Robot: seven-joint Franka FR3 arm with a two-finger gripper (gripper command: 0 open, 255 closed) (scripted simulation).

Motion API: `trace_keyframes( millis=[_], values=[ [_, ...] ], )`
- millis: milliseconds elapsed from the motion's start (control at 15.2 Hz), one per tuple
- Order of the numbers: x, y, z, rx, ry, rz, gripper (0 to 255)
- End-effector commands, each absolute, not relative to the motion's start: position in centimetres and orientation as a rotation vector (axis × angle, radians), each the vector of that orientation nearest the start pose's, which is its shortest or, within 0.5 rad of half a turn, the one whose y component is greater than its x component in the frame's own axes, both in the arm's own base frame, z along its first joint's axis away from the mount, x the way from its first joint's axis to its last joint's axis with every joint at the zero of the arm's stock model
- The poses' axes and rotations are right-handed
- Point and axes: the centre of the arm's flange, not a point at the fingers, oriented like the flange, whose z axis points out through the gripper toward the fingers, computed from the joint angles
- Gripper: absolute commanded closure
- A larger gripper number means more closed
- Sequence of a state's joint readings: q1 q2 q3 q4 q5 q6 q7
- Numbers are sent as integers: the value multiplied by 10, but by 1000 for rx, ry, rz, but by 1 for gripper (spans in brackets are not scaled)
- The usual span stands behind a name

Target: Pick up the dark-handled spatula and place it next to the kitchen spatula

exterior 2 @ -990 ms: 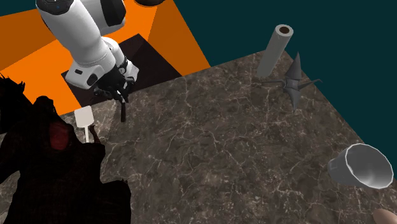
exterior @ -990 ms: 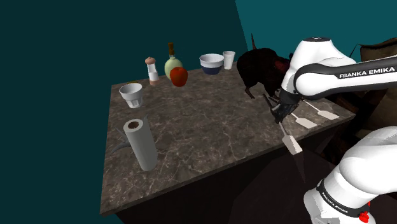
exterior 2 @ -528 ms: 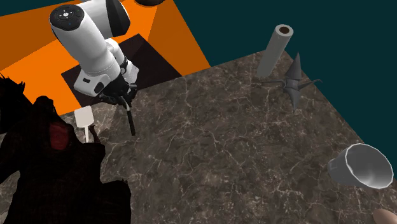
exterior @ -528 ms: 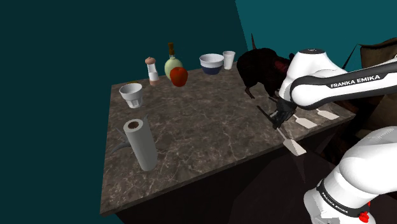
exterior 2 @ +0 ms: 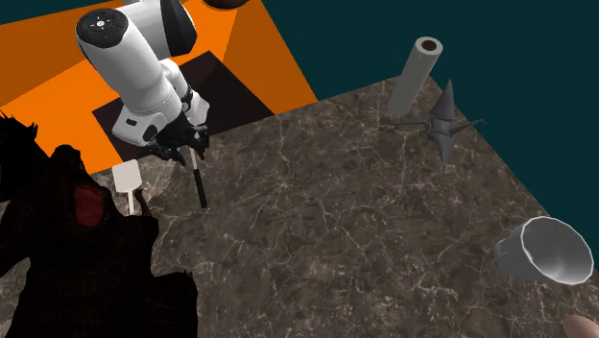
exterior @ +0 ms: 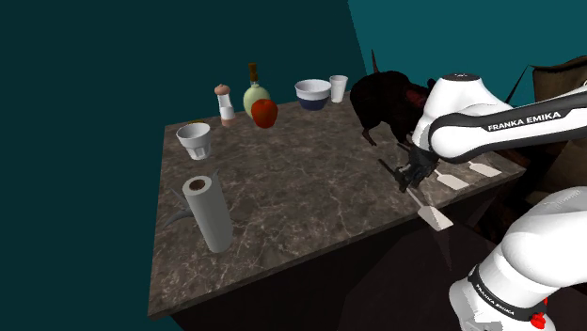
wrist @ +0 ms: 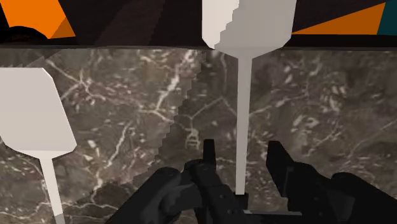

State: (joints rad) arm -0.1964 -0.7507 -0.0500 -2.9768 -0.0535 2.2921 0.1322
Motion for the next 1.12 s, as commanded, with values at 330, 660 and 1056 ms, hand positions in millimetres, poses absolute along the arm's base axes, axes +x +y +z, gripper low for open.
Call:
trace_keyframes(
  millis=[330,660,1056],
  values=[
    [285,-69,364,-3107,521,-103,0],
    [283,-69,400,-3107,521,-103,0],
    [283,-69,400,-3107,521,-103,0]
  ],
)
